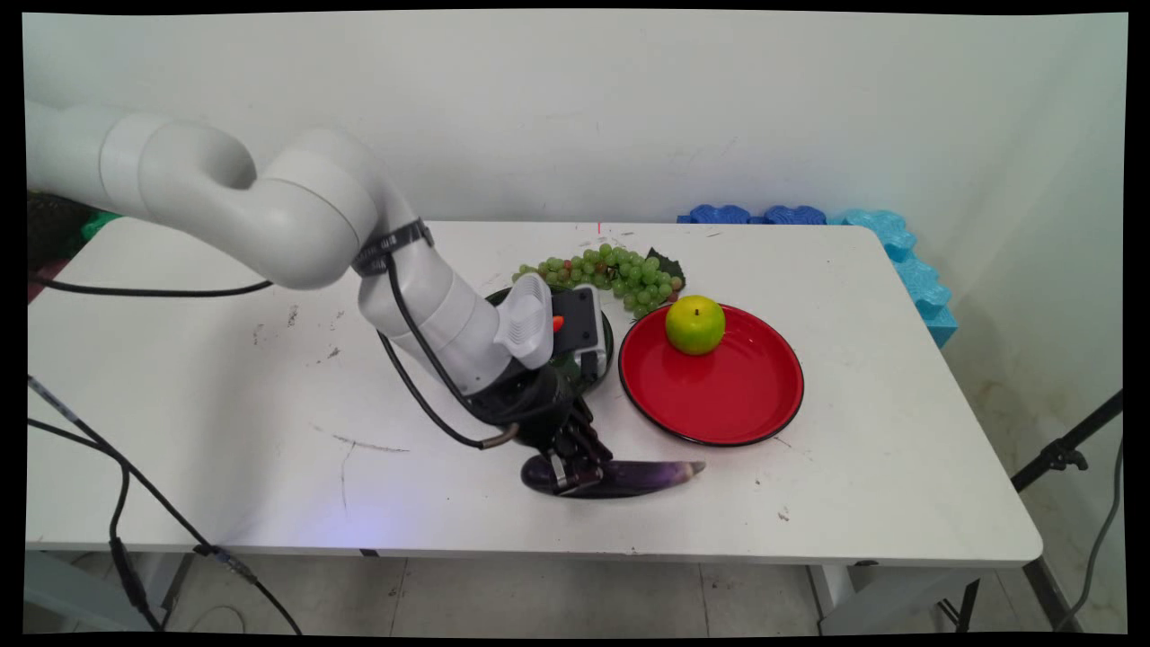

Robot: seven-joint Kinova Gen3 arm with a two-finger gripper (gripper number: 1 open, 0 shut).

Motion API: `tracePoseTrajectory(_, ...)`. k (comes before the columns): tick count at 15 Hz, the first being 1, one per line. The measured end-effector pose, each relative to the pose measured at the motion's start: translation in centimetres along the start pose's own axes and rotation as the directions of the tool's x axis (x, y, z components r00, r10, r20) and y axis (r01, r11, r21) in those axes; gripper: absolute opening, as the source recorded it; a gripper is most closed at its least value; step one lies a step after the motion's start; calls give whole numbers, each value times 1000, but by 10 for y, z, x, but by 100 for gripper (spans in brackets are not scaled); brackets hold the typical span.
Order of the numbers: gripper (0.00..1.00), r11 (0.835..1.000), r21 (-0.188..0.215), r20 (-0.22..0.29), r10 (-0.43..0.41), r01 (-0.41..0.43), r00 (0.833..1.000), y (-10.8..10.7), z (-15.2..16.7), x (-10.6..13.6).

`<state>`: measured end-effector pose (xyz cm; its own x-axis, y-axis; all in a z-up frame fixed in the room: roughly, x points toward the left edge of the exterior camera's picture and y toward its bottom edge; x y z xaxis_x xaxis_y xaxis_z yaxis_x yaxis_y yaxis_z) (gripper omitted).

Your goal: Place the picked object on the table

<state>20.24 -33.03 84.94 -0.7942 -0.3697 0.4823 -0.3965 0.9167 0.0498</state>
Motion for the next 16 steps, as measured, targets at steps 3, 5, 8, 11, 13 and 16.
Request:
tracePoseTrajectory(3,0,1000,-5,3,-6,6,1000,1,5,-3)
tracePoseTrajectory(5,0,1000,-10,4,-9,9,1000,2,9,-5)
tracePoseTrajectory(8,0,1000,-14,4,-14,14,1000,3,12,-7)
tracePoseTrajectory(11,100,1000,-14,2,-18,18,1000,3,14,-8)
tracePoseTrajectory(13,100,1000,-14,-2,-19,18,1000,2,13,-8)
tracePoseTrajectory(16,100,1000,-9,-12,-16,16,1000,1,10,-5)
